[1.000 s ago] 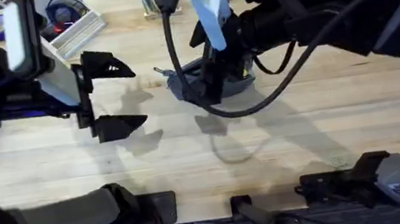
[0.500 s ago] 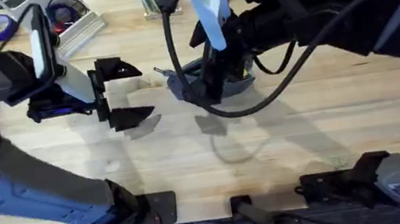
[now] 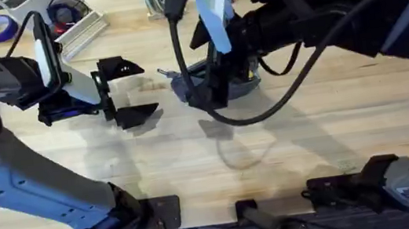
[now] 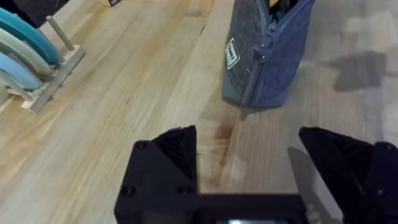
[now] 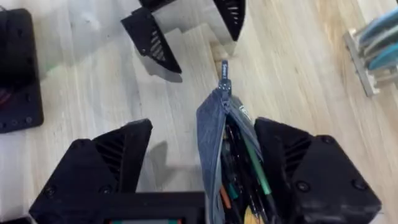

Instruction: Unzip the bag, pick up the pens from the table one at a time and place them inside, then zip the bag closed.

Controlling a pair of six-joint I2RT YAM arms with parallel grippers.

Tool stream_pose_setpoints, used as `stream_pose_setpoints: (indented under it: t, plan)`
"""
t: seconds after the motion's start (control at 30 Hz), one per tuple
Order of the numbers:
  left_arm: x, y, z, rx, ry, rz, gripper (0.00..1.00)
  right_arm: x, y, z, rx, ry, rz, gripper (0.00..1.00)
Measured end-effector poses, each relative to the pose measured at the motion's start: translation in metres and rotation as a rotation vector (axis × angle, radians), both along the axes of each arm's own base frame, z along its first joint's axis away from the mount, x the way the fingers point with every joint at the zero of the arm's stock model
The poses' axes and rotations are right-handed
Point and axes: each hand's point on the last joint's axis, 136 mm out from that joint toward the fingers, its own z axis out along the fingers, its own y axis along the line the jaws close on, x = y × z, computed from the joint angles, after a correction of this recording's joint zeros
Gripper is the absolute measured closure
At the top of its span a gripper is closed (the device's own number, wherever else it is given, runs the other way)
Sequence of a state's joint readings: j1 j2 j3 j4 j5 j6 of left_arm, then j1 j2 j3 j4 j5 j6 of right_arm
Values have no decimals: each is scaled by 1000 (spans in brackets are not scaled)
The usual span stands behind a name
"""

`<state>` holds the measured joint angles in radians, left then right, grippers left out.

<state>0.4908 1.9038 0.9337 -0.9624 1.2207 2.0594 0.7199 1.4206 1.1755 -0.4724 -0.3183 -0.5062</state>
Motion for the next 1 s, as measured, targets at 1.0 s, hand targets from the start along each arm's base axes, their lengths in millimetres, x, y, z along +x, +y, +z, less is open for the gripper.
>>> stream_pose_setpoints:
  t: [1.0]
  plan:
    - [4, -35, 6, -23, -67, -105, 8, 18, 42, -58, -15, -53, 205, 5]
